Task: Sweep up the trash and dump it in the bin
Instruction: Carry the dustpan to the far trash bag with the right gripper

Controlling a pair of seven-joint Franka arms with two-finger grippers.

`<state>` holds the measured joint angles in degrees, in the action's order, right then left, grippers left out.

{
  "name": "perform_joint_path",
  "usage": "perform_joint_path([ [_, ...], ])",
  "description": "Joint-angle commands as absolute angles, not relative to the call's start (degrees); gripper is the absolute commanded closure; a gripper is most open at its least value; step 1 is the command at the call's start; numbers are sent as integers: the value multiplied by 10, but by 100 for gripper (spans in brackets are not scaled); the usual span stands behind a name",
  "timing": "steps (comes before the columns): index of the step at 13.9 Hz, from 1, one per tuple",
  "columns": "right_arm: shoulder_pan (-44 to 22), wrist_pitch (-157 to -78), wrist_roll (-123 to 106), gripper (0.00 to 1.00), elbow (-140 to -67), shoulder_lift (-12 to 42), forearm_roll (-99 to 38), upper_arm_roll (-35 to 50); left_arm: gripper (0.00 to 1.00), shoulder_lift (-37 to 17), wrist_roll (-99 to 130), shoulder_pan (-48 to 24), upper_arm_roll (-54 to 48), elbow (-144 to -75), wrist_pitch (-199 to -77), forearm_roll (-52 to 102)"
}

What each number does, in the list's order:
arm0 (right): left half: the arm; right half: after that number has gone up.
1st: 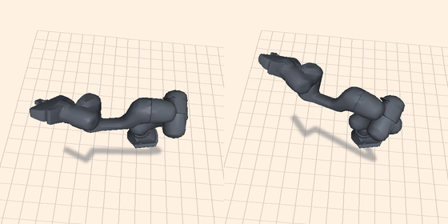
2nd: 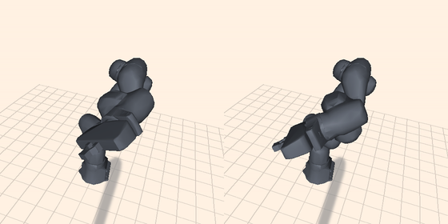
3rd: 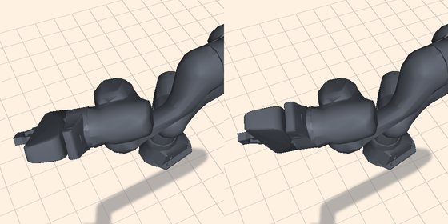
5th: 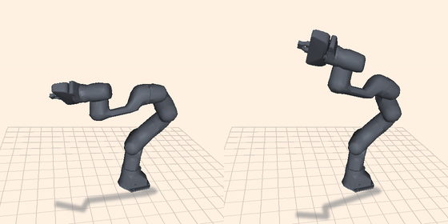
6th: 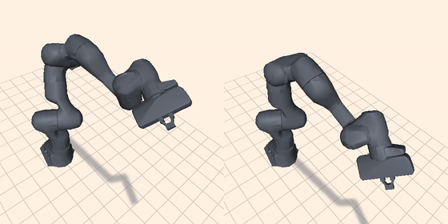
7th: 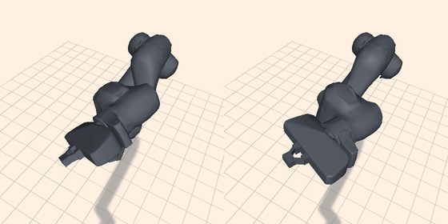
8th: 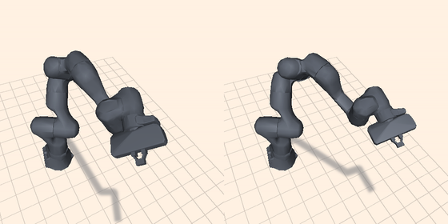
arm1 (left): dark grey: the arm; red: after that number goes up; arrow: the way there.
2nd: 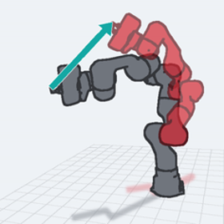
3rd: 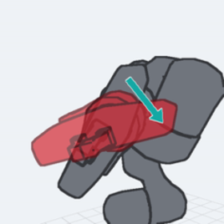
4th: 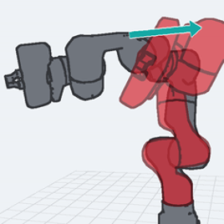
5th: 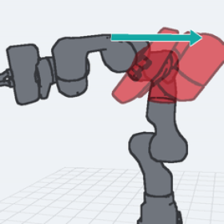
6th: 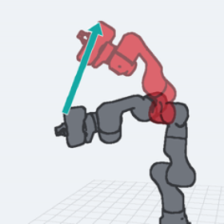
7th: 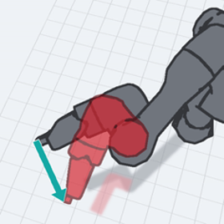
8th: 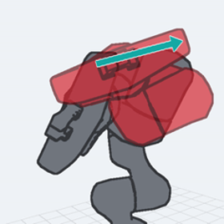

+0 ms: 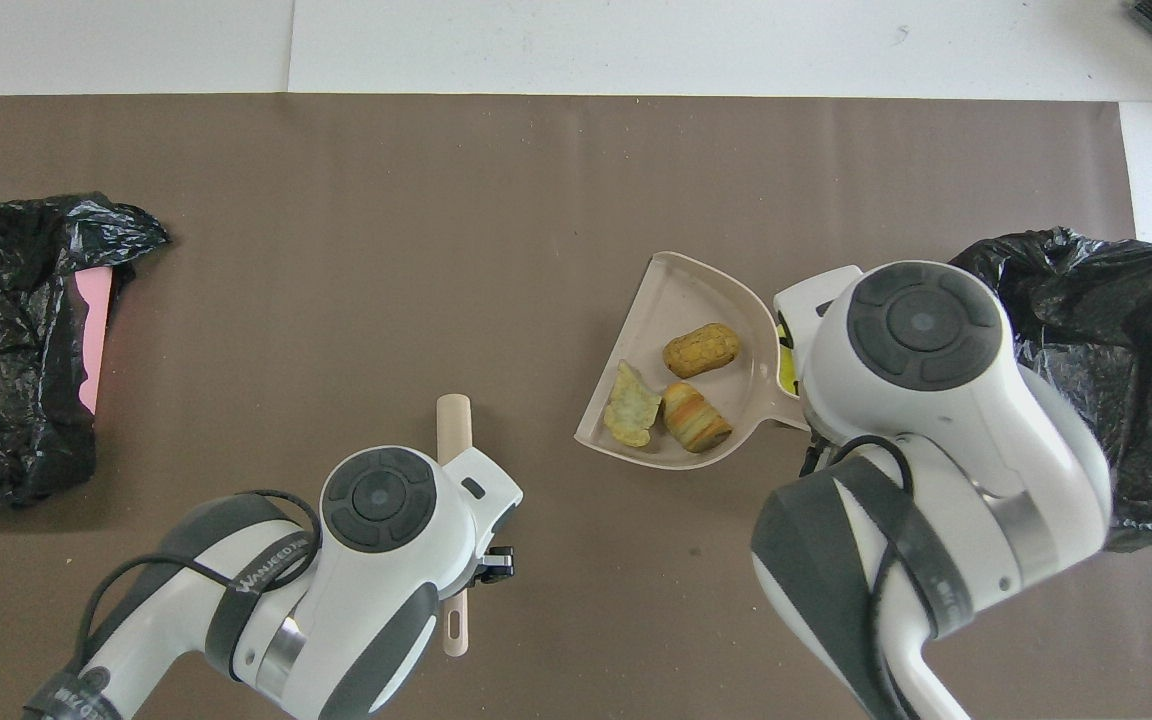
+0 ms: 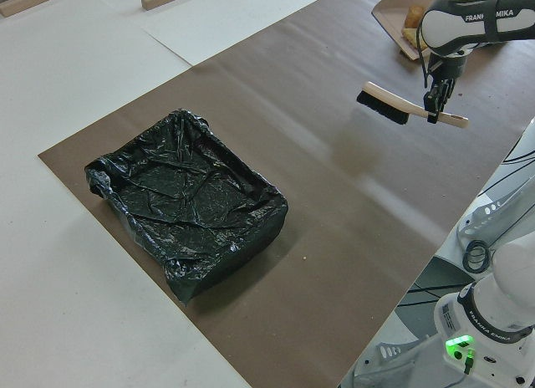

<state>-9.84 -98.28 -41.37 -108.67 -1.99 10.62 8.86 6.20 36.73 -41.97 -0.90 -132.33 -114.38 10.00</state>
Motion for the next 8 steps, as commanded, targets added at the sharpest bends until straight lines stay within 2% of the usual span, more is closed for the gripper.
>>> perform_joint_path([
  [1, -20, -956, -497, 100, -1073, -50, 106, 92, 100, 105, 470, -515, -4, -1377, -1189, 91],
  [5, 92, -913, -639, 100, -1033, -46, 105, 72, 100, 106, 562, -618, -5, -1409, -1252, 95],
  [8, 179, -942, -762, 100, -1033, -44, 110, 45, 100, 101, 577, -662, -6, -1412, -1272, 126],
])
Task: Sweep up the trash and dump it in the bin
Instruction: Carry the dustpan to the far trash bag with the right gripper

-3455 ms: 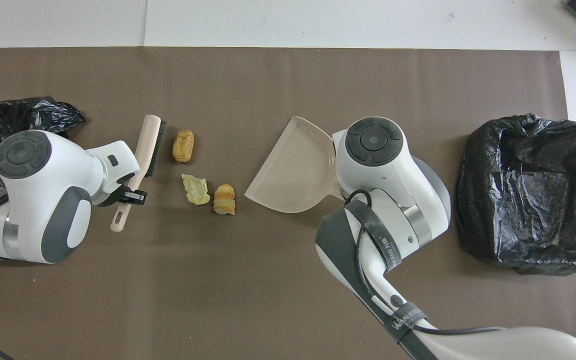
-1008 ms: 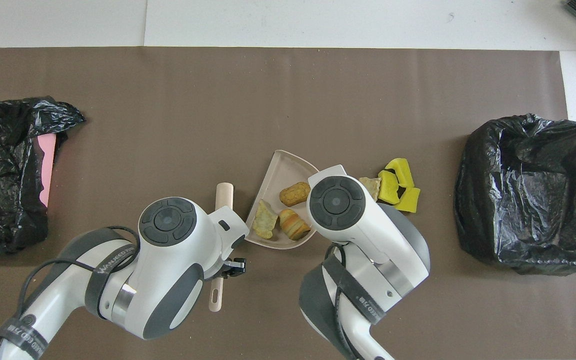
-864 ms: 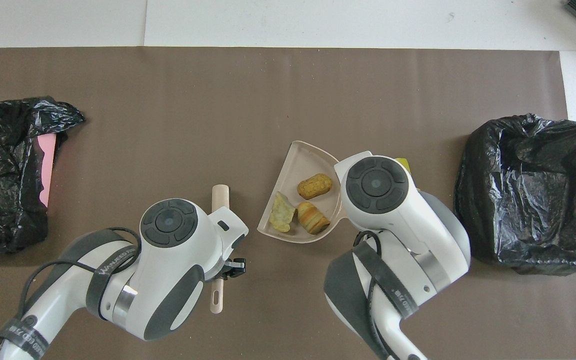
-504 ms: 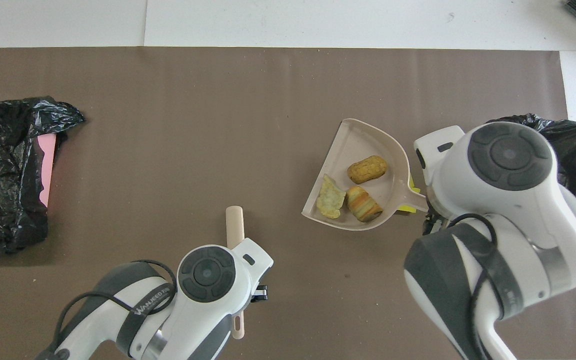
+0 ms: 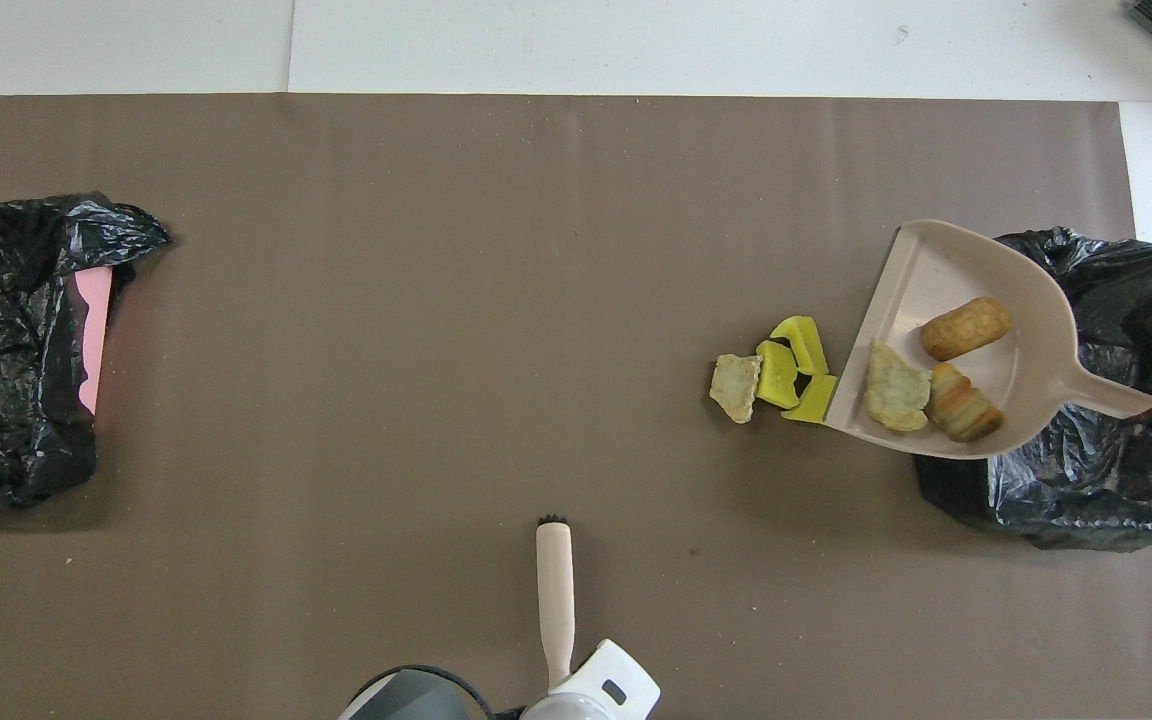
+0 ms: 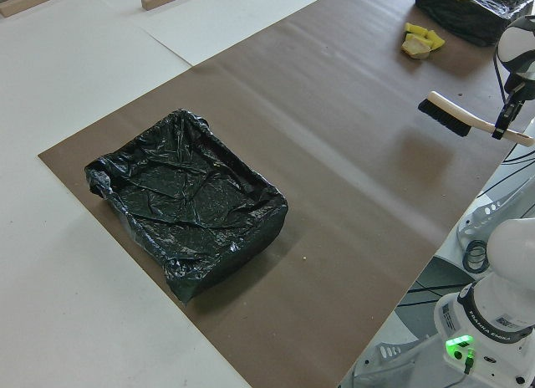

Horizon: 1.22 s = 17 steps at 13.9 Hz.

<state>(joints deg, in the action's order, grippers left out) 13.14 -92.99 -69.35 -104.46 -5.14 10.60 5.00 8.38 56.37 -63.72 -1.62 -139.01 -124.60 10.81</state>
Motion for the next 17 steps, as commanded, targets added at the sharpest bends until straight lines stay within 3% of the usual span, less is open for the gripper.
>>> perform_joint_path([
  [1, 211, -960, -812, 100, -1031, -40, 115, 40, 100, 98, 581, -670, -6, -1415, -1278, 131],
  [3, 264, -1017, -915, 100, -1029, -16, 130, 27, 100, 65, 584, -690, -7, -1415, -1287, 156],
  [6, 287, -1094, -1009, 100, -1029, 7, 170, 11, 97, 55, 582, -689, -6, -1415, -1293, 160],
  [9, 286, -1136, -1071, 100, -1034, 14, 226, 10, 73, 57, 577, -683, -5, -1413, -1289, 161],
  [11, 275, -1155, -1099, 100, -1043, 13, 266, 11, 72, 61, 574, -662, -5, -1408, -1279, 161],
  [12, 268, -1169, -1106, 100, -1051, 12, 279, 11, 60, 62, 571, -660, -4, -1404, -1270, 161],
  [14, 263, -1189, -1114, 100, -1058, 13, 316, 11, 0, 62, 570, -641, -3, -1386, -1267, 160],
  [17, 259, -1224, -1116, 100, -1080, 17, 359, 12, 0, 58, 527, -597, -1, -1338, -1233, 140],
])
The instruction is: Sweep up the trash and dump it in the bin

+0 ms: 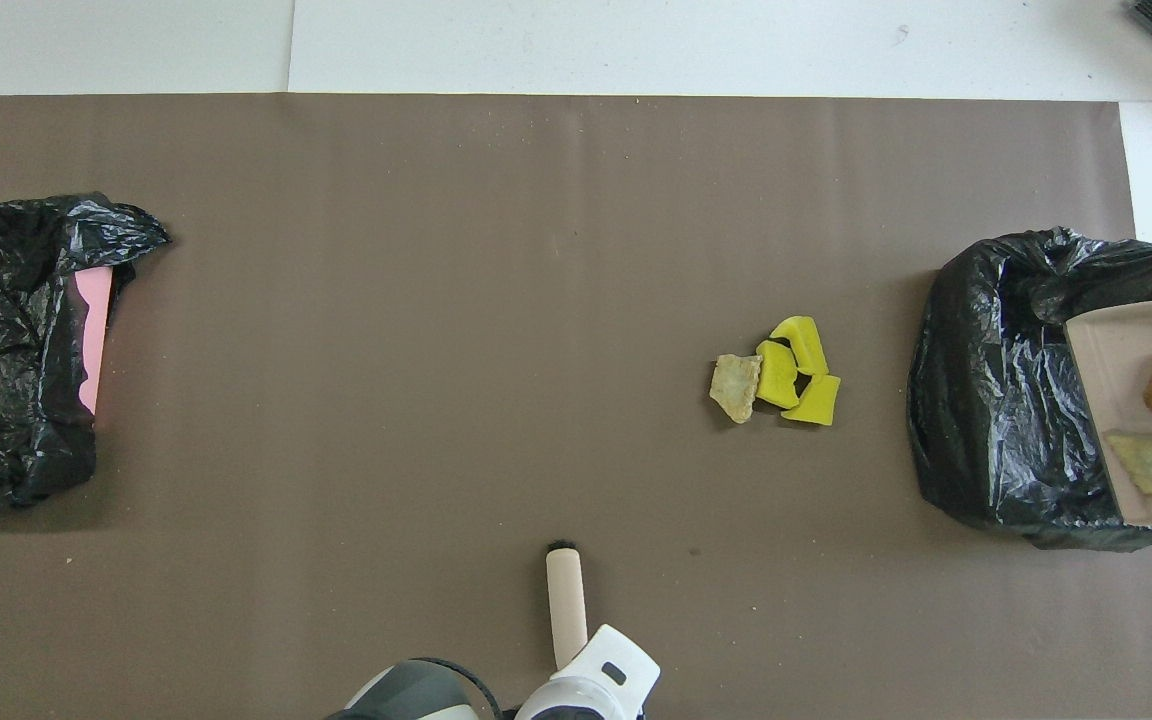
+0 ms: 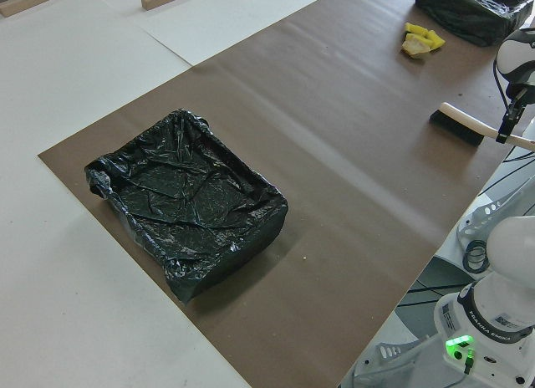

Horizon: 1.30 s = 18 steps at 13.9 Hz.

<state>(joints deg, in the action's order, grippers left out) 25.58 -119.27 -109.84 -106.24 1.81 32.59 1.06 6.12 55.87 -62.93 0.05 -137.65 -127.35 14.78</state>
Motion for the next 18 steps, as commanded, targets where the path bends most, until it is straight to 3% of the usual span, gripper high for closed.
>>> perform_joint_path([
  [1, 258, -1226, -1114, 100, -1080, 18, 375, 14, 0, 56, 510, -579, -1, -1316, -1212, 125],
  [3, 249, -1226, -1113, 100, -1080, 18, 388, 15, 0, 54, 483, -540, 1, -1268, -1177, 72],
  [9, 229, -1220, -1035, 100, -1095, 10, 485, 15, 0, 43, 255, -331, 1, -1099, -1066, 10],
  [18, 204, -1185, -969, 100, -1097, -3, 572, 18, 0, 32, 54, -156, 4, -908, -936, -32],
])
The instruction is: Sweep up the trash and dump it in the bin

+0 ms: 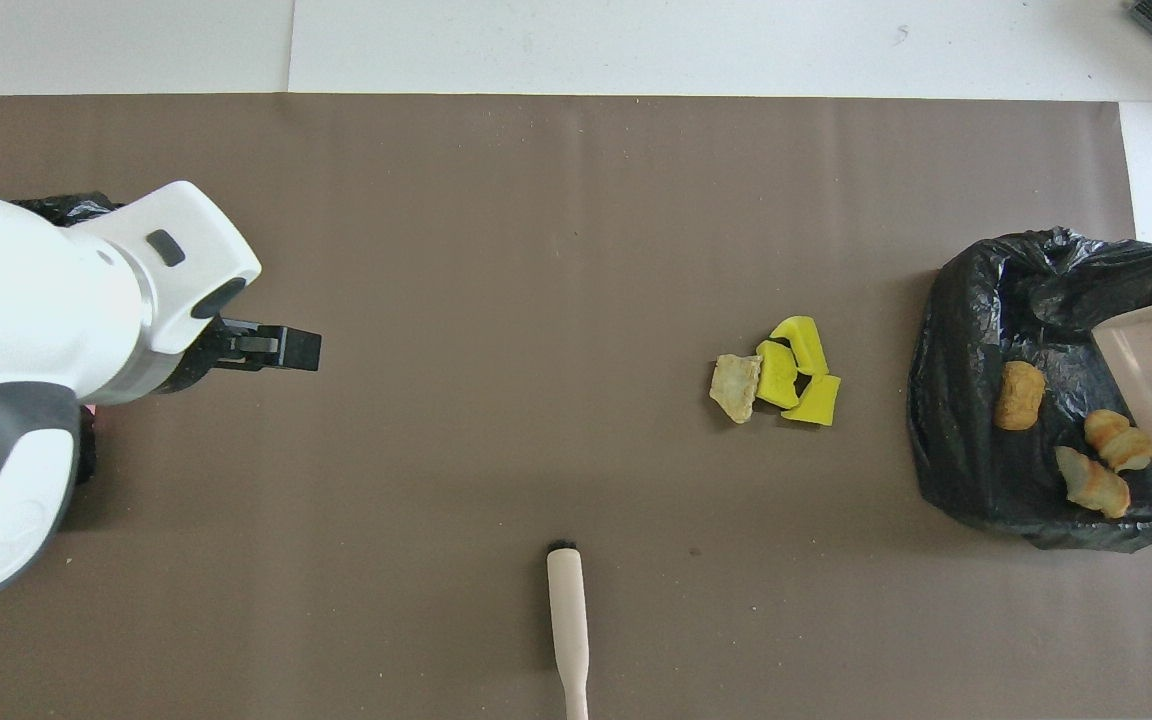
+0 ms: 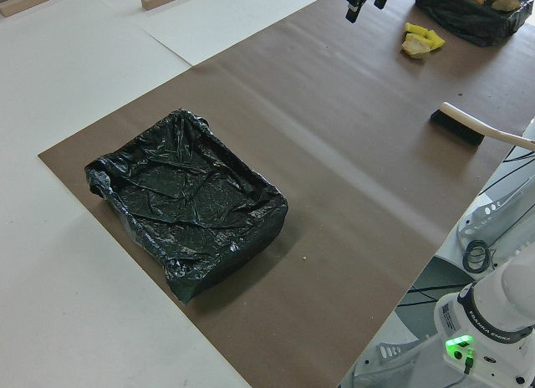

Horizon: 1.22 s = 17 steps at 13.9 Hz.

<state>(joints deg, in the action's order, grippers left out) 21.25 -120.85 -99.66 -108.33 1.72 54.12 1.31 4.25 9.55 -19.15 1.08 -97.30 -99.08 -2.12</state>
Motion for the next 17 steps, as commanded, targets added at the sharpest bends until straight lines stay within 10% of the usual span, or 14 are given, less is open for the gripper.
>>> perform_joint_path([
  [1, 203, -1178, -961, 100, -1097, -7, 573, 18, 0, 32, 29, -136, 4, -887, -906, -30],
  [17, 203, -948, -611, 100, -1034, -100, 258, 208, 0, 25, -28, -18, -15, -817, -800, 26],
])
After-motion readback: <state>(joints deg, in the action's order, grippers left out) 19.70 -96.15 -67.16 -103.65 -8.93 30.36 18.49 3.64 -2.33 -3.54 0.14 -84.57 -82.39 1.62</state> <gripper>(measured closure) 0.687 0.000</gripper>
